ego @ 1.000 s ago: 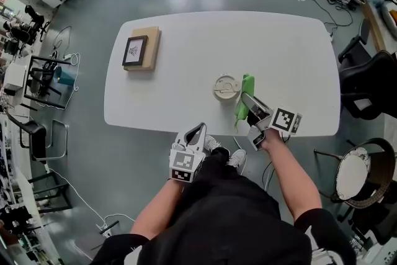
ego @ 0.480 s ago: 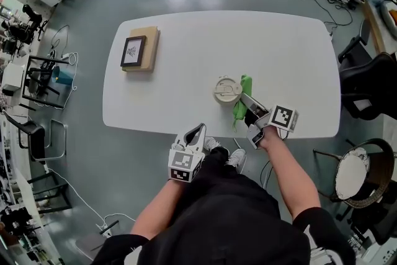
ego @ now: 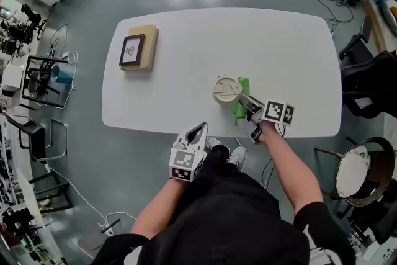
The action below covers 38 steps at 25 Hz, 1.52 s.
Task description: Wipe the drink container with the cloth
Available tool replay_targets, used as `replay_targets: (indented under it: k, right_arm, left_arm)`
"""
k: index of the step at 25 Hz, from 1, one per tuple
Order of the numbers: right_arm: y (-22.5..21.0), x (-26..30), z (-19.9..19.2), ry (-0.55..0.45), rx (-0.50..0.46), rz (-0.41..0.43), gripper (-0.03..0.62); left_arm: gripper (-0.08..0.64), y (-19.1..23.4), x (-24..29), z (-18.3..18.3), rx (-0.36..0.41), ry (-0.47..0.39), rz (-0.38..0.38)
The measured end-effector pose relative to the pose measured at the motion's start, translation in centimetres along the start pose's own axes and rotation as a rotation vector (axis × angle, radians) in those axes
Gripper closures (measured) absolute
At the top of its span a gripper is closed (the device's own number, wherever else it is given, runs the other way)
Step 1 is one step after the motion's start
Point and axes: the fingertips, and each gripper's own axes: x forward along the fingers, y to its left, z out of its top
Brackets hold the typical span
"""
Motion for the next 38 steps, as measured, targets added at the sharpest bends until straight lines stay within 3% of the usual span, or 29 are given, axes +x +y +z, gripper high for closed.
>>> replay_targets:
  k: [4,16,25,30,38]
  right_arm:
    - [-0.8,0.4,-0.3,0.029,-0.04,-0.049,0.468]
    - [-3.1,1.0,-1.2,0.065,-0.003,-0.107,0.471]
    - [-2.1,-0.2,-0.4,0.028,-0.017,-0.094,0.47]
    - [1.9,-2.4,1.3,-0.04,-0.175,-0.052,0.468]
    - [9.6,-8.2,3.7,-0.224,-0.641,-0.07,0.459]
  left_arm:
    - [0.546,-0.1,0.1,0.1,0.006,0.004,-0.005]
    - [0.546,-0.1,0.3,-0.9,0.005,0.019,-0.006]
    - [0.546,-0.9,0.4,-0.9,0.008,0.029,-0.018]
    - [0.546,-0.9,0.4,0.6,0.007,-0.008,-0.015]
    - [0.546,-1.4,-0.1,3.7,0.007,-0.082,-0.031]
